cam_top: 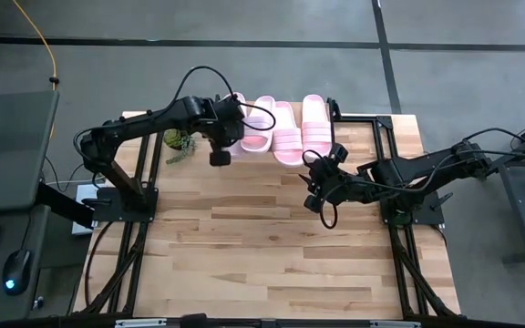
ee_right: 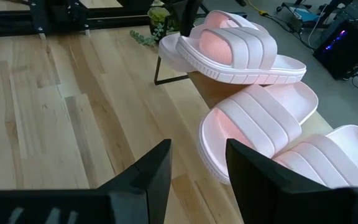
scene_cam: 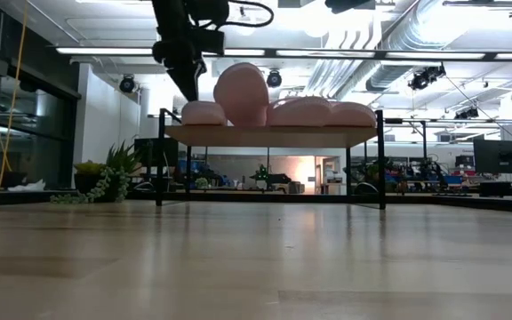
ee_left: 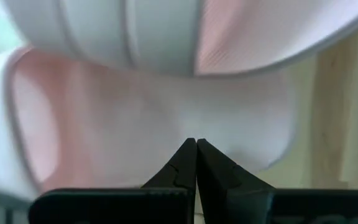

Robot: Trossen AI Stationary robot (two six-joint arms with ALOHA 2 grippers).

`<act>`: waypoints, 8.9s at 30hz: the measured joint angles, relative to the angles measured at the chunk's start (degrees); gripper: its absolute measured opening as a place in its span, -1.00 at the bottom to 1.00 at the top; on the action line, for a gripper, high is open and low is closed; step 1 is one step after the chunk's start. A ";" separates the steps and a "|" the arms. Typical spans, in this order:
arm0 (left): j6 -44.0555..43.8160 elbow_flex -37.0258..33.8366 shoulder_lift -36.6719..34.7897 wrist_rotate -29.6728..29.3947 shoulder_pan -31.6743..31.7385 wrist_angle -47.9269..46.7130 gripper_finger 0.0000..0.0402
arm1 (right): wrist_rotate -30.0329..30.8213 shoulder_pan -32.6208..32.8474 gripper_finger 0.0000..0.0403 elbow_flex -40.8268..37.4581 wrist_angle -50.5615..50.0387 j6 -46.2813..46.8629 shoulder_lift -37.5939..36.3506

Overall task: Pick and place slides into the shelf
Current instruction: Adjust the pink slide

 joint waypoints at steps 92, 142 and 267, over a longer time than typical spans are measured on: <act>13.26 -0.37 3.02 -36.00 0.36 5.89 -0.09 | -6.10 -0.02 -0.29 0.04 1.31 -0.45 3.34; 5.27 -0.39 2.93 -23.31 0.33 8.91 -0.08 | -6.10 -0.04 -0.29 0.00 3.50 -1.13 3.32; -27.17 -45.58 -54.19 29.86 -13.01 50.11 -0.08 | -19.32 -15.37 -0.29 0.00 22.08 -19.65 8.04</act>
